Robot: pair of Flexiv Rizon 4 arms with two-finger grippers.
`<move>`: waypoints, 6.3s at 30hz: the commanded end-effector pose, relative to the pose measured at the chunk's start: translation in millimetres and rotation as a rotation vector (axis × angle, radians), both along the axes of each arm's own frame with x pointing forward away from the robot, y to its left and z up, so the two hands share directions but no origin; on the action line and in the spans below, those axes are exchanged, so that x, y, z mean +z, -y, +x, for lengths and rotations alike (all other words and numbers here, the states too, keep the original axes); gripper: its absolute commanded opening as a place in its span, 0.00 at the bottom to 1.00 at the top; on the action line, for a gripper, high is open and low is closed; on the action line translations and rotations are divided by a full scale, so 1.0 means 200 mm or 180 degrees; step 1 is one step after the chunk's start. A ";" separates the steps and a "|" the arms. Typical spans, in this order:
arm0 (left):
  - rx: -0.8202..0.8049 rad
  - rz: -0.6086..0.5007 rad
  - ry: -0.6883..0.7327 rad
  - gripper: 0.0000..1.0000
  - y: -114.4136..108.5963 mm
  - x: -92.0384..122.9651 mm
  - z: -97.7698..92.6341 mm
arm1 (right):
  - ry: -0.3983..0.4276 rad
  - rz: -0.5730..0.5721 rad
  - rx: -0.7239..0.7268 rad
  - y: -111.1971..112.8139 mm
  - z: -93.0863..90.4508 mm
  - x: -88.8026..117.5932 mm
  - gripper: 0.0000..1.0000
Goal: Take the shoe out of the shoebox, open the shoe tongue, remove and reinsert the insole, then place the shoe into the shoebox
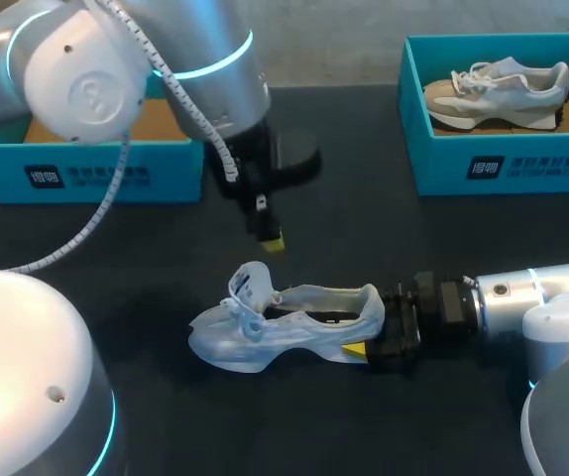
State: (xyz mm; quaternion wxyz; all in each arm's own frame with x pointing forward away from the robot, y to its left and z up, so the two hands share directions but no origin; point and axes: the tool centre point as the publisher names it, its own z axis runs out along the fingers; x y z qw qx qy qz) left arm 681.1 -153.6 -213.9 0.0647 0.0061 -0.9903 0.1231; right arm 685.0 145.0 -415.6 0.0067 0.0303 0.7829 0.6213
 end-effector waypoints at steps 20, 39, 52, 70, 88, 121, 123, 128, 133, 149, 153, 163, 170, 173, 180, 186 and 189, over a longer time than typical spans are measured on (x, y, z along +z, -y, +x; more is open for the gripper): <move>-0.0490 0.0014 -0.0150 0.00 0.17 -0.41 0.00 | 0.0001 -0.0007 -0.0010 0.00 0.00 0.00 0.00; -0.0564 0.0010 0.0242 0.00 0.24 -0.60 -0.08 | 0.0001 -0.0007 -0.0010 0.00 0.00 0.00 0.00; -0.0560 0.0130 0.0252 0.00 0.32 -0.70 -0.06 | 0.0001 -0.0007 -0.0010 0.00 0.00 0.00 0.00; -0.0467 0.0301 0.0091 0.00 0.28 -0.81 -0.03 | 0.0001 -0.0007 -0.0010 0.00 0.00 0.00 0.00; -0.0523 0.0441 -0.0121 0.00 0.15 -0.87 -0.11 | 0.0001 -0.0007 -0.0010 0.00 0.00 0.00 0.00; -0.0391 0.0400 -0.0049 0.34 0.13 -0.93 -0.19 | 0.0001 -0.0007 -0.0010 0.00 0.00 0.00 0.00; -0.0363 0.0408 0.0071 0.36 0.14 -0.94 -0.19 | 0.0001 -0.0007 -0.0010 0.00 0.00 0.00 0.00; -0.0327 0.0385 0.0260 0.36 0.17 -0.95 -0.17 | 0.0001 -0.0007 -0.0010 0.00 0.00 0.00 0.00; -0.0298 0.0388 0.0402 0.38 0.19 -0.98 -0.14 | 0.0001 -0.0007 -0.0010 0.00 0.00 0.00 0.00; -0.0136 0.0431 0.0827 0.37 0.19 -1.04 0.01 | 0.0001 -0.0007 -0.0010 0.00 0.00 0.00 0.00; -0.0107 0.0437 0.0856 0.35 0.19 -1.03 0.05 | 0.0001 -0.0007 -0.0010 0.00 0.00 0.00 0.00; -0.0090 0.0468 0.0894 0.33 0.18 -1.02 0.10 | 0.0001 -0.0007 -0.0010 0.00 0.00 0.00 0.00; -0.0105 0.0508 0.0964 0.23 0.20 -1.04 0.10 | 0.0001 -0.0007 -0.0010 0.00 0.00 0.00 0.00; -0.0090 0.0511 0.0978 0.00 0.21 -1.05 0.10 | 0.0001 -0.0007 -0.0010 0.00 0.00 0.00 0.00; -0.0074 0.0357 0.0804 0.00 0.18 -0.98 0.11 | 0.0001 -0.0007 -0.0010 0.00 0.00 0.00 0.00; -0.0173 0.0143 0.0460 0.00 0.15 -0.90 0.10 | 0.0001 -0.0007 -0.0010 0.00 0.00 0.00 0.00; -0.0241 0.0048 0.0318 0.00 0.14 -0.86 0.08 | 0.0001 -0.0007 -0.0010 0.00 0.00 0.00 0.00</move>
